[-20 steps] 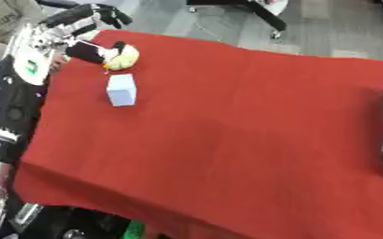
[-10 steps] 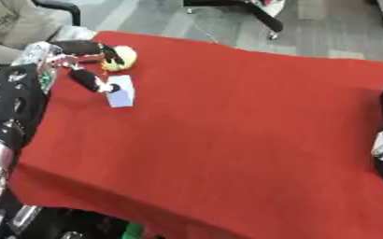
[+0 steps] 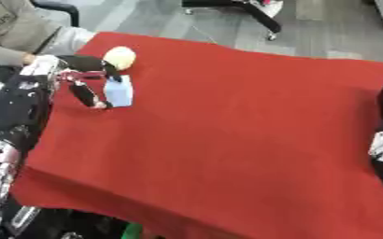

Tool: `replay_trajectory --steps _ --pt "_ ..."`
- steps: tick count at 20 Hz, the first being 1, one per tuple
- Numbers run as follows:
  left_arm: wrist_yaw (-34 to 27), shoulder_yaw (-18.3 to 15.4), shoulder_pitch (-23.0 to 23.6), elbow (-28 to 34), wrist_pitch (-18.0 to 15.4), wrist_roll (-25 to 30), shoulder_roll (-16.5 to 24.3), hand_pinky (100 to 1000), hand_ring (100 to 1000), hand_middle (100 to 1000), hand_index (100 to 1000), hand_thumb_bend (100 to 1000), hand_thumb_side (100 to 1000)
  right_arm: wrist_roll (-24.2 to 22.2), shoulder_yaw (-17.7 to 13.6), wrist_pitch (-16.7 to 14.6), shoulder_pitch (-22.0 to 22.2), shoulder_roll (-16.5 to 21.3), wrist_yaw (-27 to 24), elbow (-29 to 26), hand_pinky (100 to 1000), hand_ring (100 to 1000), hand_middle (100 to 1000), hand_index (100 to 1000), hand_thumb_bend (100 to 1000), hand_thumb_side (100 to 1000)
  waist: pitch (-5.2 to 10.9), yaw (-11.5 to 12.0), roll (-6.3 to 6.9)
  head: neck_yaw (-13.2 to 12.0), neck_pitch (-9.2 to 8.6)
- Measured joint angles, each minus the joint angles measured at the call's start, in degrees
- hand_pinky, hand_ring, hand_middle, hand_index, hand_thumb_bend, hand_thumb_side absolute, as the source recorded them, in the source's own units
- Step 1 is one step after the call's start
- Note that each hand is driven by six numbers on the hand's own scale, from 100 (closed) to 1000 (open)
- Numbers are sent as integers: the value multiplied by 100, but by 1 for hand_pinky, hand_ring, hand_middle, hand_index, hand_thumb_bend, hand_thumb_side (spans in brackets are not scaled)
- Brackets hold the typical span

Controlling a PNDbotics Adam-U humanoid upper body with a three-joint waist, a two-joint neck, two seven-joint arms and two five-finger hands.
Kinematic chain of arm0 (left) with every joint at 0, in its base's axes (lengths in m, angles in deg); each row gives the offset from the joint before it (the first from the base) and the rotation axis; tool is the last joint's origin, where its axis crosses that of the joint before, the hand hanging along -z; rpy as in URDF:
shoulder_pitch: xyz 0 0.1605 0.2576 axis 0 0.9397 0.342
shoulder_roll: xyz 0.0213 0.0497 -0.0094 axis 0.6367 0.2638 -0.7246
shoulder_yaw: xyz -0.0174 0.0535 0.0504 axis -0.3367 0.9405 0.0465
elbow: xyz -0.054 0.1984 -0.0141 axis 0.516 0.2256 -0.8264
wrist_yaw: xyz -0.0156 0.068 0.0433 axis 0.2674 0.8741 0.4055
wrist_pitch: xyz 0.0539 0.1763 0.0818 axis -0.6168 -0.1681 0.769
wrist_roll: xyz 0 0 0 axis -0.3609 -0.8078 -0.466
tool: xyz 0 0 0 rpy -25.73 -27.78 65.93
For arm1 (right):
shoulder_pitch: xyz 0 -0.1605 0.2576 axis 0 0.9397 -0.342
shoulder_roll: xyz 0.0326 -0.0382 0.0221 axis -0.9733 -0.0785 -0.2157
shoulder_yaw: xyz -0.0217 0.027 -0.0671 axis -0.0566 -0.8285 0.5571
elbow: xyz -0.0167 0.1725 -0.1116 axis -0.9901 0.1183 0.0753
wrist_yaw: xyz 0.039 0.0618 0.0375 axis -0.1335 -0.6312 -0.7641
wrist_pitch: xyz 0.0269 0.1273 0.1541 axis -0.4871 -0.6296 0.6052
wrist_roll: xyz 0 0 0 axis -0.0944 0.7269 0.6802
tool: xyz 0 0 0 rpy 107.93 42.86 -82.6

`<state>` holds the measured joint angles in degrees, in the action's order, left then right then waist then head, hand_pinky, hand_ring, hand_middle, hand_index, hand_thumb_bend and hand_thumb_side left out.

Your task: Pick up the objects with one hand, pass them to the other hand, and then place them into the box on the other side of the table.

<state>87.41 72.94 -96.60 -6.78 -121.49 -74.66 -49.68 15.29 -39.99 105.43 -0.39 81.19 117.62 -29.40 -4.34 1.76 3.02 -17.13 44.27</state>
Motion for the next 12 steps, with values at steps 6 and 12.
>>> replay_trajectory --steps 6,12 --pt "-202 -180 28 163 -53 -57 -17 848 772 771 875 302 349 6 0 6 0 0 -1 0 665 948 808 899 100 246 0 1 -1 10 0" --pt "-280 -244 13 248 51 495 -14 892 836 857 947 435 692 3 0 8 0 0 -44 0 663 948 807 900 100 251 5 5 -2 10 0"
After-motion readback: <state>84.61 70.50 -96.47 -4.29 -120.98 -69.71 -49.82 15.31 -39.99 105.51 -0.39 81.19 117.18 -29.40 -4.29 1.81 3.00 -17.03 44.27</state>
